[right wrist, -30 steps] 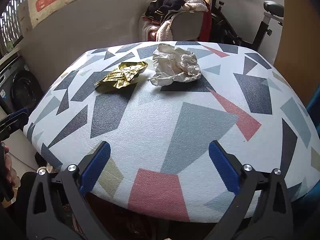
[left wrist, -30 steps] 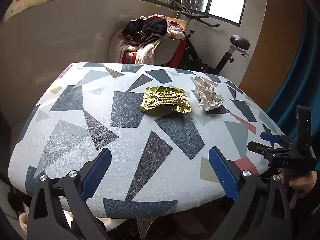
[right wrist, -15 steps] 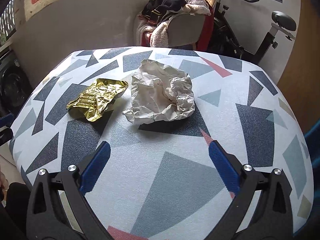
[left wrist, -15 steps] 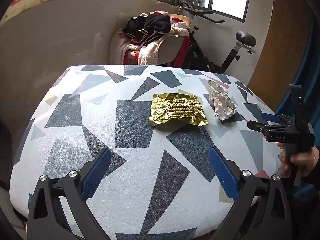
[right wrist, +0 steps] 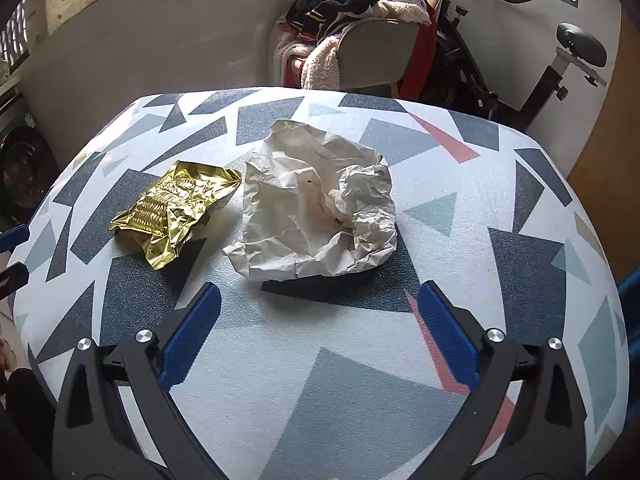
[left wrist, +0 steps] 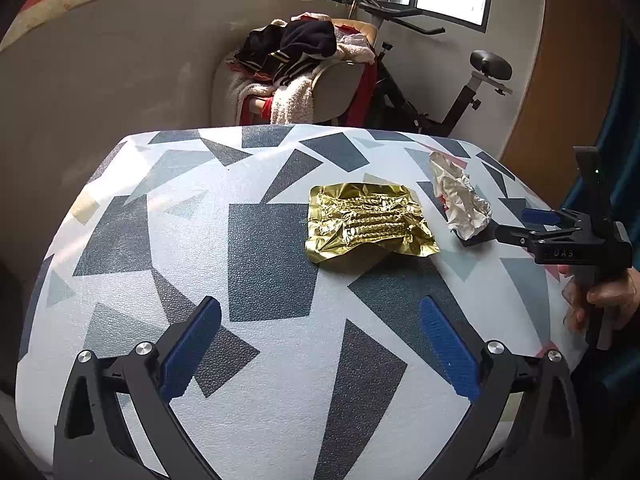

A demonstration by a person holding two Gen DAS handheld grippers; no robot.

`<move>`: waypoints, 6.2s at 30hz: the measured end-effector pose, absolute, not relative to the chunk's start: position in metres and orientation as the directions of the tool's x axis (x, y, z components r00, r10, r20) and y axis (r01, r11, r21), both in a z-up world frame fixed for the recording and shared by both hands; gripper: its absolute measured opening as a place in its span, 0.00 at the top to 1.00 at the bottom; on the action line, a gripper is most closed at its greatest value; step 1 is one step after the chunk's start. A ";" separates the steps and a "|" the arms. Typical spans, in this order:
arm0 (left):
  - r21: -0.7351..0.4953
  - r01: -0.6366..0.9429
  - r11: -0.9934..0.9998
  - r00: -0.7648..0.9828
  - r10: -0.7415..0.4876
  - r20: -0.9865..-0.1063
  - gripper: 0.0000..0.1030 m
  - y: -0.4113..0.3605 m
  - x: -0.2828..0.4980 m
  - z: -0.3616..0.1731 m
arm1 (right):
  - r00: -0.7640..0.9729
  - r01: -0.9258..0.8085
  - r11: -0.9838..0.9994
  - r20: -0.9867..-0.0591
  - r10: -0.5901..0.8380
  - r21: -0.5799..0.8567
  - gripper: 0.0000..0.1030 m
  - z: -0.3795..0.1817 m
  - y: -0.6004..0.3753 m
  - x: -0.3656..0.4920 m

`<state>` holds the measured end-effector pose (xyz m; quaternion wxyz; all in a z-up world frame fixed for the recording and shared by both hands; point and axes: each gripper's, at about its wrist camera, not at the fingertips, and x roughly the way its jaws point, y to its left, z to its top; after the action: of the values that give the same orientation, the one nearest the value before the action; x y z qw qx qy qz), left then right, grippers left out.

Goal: Collect trash
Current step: 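Raise both open grippers back above the board toward the paper, then grasp the crumpled white paper with the right gripper while the left moves to the gold wrapper, then grasp the gold foil wrapper with the left gripper while the right holds the paper, then lower both grippers into the bin and release the paper and gold wrapper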

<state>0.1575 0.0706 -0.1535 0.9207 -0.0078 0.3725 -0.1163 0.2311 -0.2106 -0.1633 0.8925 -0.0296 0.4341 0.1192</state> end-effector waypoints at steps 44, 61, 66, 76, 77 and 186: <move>-0.273 0.047 0.961 0.496 -0.259 -0.828 0.06 0.023 0.318 -0.197 | 0.637 -0.229 0.966 -0.731 0.243 0.121 0.74 -0.167 -0.221 0.257; -0.224 0.135 0.965 0.506 -0.262 -0.822 0.69 0.006 0.297 -0.198 | 0.633 -0.244 0.960 -0.728 0.262 0.133 0.74 -0.167 -0.218 0.249; -0.209 0.190 0.959 0.512 -0.279 -0.813 1.00 0.000 0.280 -0.189 | 0.638 -0.241 0.961 -0.723 0.264 0.138 0.74 -0.158 -0.218 0.241; -0.196 0.183 0.963 0.524 -0.265 -0.810 1.00 0.007 0.257 -0.178 | 0.657 -0.242 0.961 -0.706 0.265 0.136 0.74 -0.131 -0.218 0.212; -0.195 0.181 0.964 0.523 -0.262 -0.811 1.00 0.008 0.255 -0.177 | 0.658 -0.246 0.960 -0.704 0.267 0.134 0.74 -0.129 -0.217 0.209; -0.241 0.334 0.911 0.553 -0.396 -0.733 0.94 0.013 -0.032 -0.171 | 0.664 -0.271 0.908 -0.620 0.417 0.320 0.74 -0.097 -0.208 0.000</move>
<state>-0.0325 0.0135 -0.1715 0.8805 -0.0370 0.4248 -0.2073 -0.0005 -0.2077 -0.0970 0.9066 0.1005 0.3633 0.1899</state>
